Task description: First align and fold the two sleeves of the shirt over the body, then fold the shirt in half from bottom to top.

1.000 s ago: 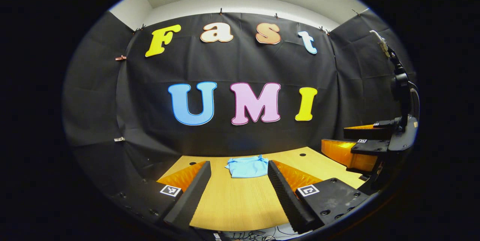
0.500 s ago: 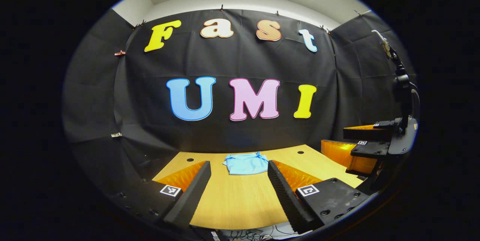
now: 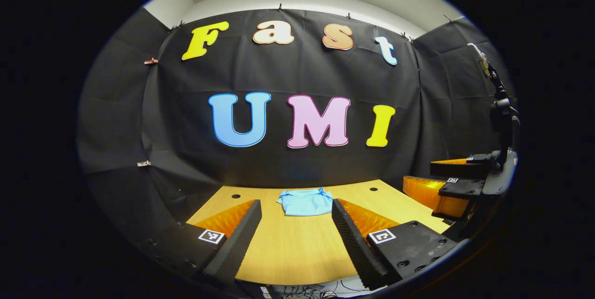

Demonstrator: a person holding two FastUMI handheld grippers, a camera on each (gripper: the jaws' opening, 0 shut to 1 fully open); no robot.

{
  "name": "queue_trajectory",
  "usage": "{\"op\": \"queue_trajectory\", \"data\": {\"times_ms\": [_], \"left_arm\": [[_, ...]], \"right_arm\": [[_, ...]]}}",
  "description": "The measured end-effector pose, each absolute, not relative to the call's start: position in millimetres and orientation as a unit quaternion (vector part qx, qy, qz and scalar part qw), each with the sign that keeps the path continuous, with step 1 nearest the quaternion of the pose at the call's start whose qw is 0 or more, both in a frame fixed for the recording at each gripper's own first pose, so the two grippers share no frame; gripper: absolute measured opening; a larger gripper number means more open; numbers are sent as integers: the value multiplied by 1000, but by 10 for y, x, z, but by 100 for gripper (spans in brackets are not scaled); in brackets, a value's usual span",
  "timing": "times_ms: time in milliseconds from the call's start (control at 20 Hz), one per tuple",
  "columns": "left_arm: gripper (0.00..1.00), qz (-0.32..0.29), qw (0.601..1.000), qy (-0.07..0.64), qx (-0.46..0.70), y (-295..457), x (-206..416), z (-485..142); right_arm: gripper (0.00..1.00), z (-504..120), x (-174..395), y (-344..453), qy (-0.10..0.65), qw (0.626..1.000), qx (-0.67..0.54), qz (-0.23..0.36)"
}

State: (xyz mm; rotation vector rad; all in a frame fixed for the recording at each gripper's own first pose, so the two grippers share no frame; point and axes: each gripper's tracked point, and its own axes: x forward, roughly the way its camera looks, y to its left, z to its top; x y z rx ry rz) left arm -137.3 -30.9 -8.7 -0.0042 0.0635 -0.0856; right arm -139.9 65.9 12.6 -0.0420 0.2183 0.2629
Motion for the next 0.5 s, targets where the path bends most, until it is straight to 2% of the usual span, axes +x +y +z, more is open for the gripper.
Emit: {"op": "queue_trajectory", "data": {"times_ms": [500], "left_arm": [[97, -52, 998, 37, 10, -274, -1238, -102]], "right_arm": [[97, 25, -1330, 683, 117, 986, -3, 115]]}}
